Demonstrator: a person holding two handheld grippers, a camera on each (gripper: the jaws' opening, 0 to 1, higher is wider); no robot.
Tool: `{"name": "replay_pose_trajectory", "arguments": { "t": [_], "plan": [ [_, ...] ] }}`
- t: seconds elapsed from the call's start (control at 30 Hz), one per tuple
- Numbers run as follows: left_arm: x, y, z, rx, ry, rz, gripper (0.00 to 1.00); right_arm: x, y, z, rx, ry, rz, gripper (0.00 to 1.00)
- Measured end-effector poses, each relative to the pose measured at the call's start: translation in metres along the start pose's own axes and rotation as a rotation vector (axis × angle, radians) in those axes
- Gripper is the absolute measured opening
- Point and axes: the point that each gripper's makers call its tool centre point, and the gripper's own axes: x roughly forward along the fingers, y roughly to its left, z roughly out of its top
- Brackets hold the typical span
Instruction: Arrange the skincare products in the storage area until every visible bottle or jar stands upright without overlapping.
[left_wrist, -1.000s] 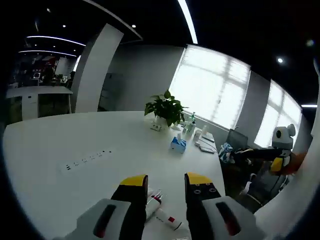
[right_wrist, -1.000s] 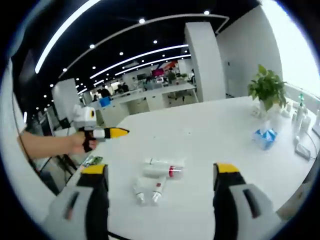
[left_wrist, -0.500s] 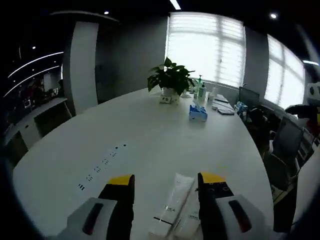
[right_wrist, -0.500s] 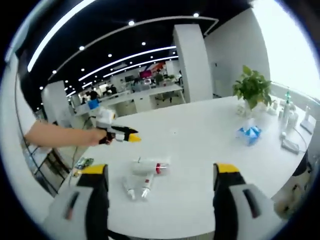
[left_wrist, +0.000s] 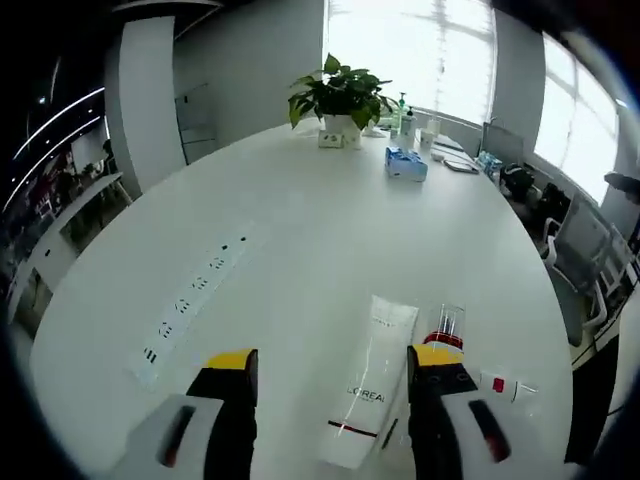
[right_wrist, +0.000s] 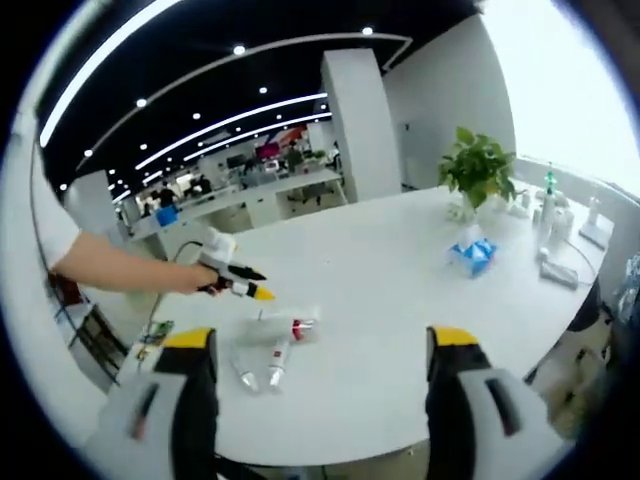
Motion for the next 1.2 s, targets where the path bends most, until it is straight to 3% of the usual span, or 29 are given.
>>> {"name": "replay_pose_trajectory", "arguments": {
  "t": [0.17, 0.23, 0.63, 0.73, 0.93, 1.0, 1.2],
  "plan": [
    [0.016, -0.013, -0.020, 0.032, 0.084, -0.041, 0.57, -0.003, 0.002, -0.002, -0.004, 0.002, -0.016, 0.84],
    [0.021, -0.018, -0.027, 0.086, 0.129, -0.055, 0.56, -0.005, 0.001, -0.001, -0.001, 0.000, -0.024, 0.84],
    [0.039, -0.022, -0.028, 0.155, 0.218, -0.073, 0.48, -0.017, 0.001, -0.002, -0.008, 0.003, -0.066, 0.84],
    [0.042, -0.023, -0.027, 0.237, 0.217, -0.088, 0.47, -0.021, -0.002, -0.005, 0.001, -0.002, -0.090, 0.84],
    [0.049, -0.030, -0.032, 0.200, 0.259, -0.130, 0.37, -0.027, -0.001, -0.011, 0.019, 0.000, -0.123, 0.84],
    [0.051, -0.033, -0.036, 0.221, 0.280, -0.142, 0.34, -0.028, -0.001, -0.013, 0.023, 0.007, -0.127, 0.84],
    [0.054, -0.032, -0.040, 0.243, 0.300, -0.139, 0.34, -0.029, -0.002, -0.013, 0.014, 0.018, -0.141, 0.84]
  ]
}}
